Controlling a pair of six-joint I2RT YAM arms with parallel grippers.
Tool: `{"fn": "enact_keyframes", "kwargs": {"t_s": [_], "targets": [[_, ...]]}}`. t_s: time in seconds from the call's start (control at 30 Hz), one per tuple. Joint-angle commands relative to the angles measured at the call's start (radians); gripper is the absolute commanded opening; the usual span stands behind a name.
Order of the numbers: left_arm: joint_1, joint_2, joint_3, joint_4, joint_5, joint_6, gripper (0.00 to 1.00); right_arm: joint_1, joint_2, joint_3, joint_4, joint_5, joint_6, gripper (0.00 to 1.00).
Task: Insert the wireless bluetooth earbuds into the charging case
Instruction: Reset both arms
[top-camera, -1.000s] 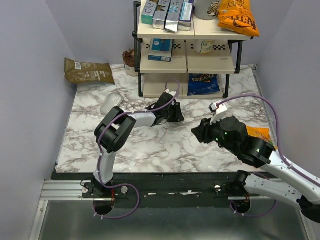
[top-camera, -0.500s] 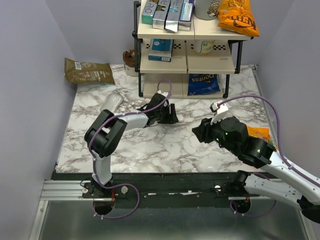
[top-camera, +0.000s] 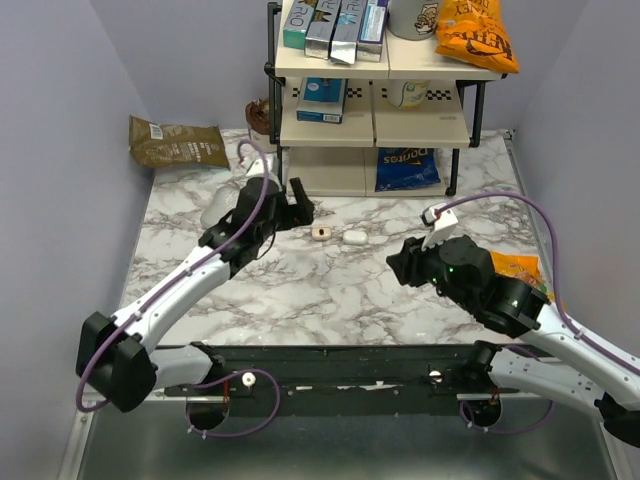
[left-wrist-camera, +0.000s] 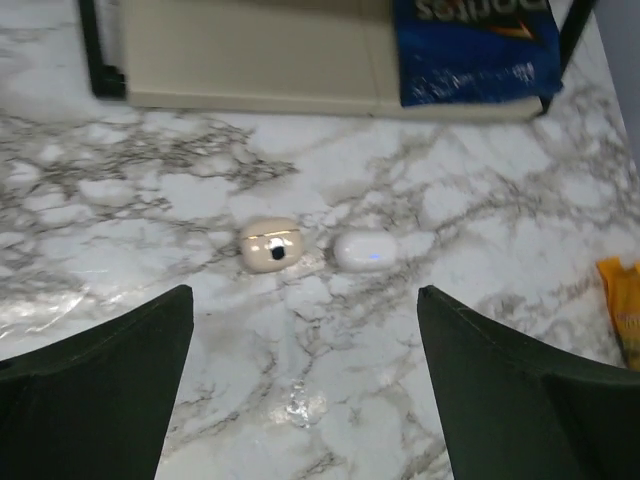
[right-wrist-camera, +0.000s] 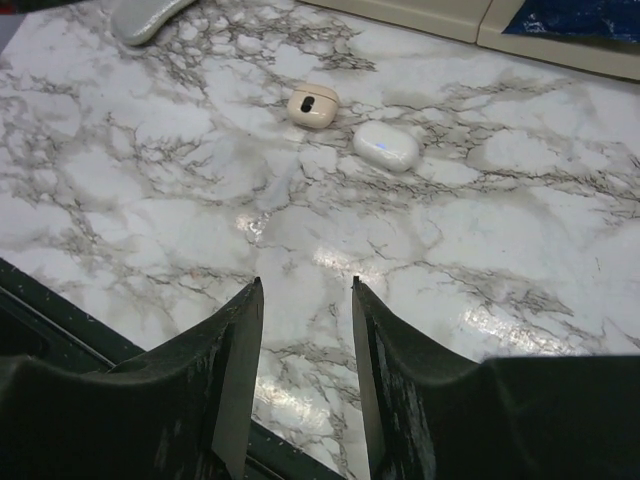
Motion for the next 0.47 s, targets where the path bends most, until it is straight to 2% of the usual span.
{"fn": "enact_keyframes", "kwargs": {"t_s": [0.0, 0.1, 0.27, 0.43], "targets": [[0.012, -0.075, -0.103, -0.145, -0.298, -0.237, 0.99, 0.004, 0.018, -0.029, 0.031, 0.048, -0.008, 0.49], [0.015, -0.117, -0.131, -0.159, -0.308, -0.296, 0.99, 0.003, 0.033, -0.024, 0.031, 0.051, -0.005, 0.49], [0.015, -0.143, -0.131, -0.162, -0.235, -0.185, 0.99, 0.003, 0.033, -0.024, 0.033, 0.055, -0.002, 0.49], [0.017, -0.186, -0.151, -0.143, -0.212, -0.162, 0.99, 0.004, 0.030, -0.032, 0.037, 0.057, -0.003, 0.49]]}}
